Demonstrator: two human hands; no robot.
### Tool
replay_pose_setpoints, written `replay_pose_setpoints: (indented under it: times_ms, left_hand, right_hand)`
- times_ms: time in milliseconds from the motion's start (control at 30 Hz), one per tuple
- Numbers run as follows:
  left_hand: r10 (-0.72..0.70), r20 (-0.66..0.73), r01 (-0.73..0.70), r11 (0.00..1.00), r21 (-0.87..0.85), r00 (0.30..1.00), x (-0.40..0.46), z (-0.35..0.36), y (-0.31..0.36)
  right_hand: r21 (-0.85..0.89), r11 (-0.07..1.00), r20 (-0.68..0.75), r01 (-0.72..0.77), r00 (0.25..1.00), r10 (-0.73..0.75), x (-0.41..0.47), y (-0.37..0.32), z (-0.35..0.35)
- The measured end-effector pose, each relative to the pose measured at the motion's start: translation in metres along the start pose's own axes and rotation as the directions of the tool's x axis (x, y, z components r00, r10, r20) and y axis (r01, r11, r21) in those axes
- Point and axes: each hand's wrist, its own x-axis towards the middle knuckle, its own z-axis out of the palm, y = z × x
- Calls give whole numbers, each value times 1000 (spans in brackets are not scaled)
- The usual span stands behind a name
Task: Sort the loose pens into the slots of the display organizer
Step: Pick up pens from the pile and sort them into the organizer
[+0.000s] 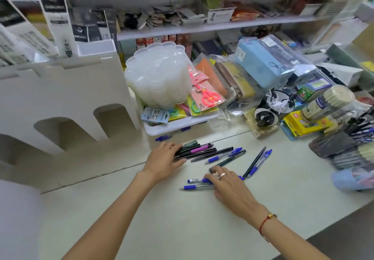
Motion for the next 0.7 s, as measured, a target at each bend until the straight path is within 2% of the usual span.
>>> replay_pose_setpoints:
  times_ms: [167,300,400,567,700]
  left_hand:
    - [45,8,-45,991,128,999,20,10,14]
    - [-7,7,6,993,115,1000,19,8,18]
    - [-45,16,42,983,178,999,9,5,20]
    - [-220,45,187,906,379,974,-13,1,12]
    - [-301,126,221,874,433,945,-40,-6,-3]
  right_hand:
    - [-66,997,16,-34,999,35,-18,12,4]
    - [-178,979,103,-98,988,118,-22,9,1]
    - [-208,964,97,-165,977,189,-23,2,-1]
    - [-144,952,188,-271,937,295,-26,-15,-8]
    - [102,897,373,-429,853,365,-18,-32,-13]
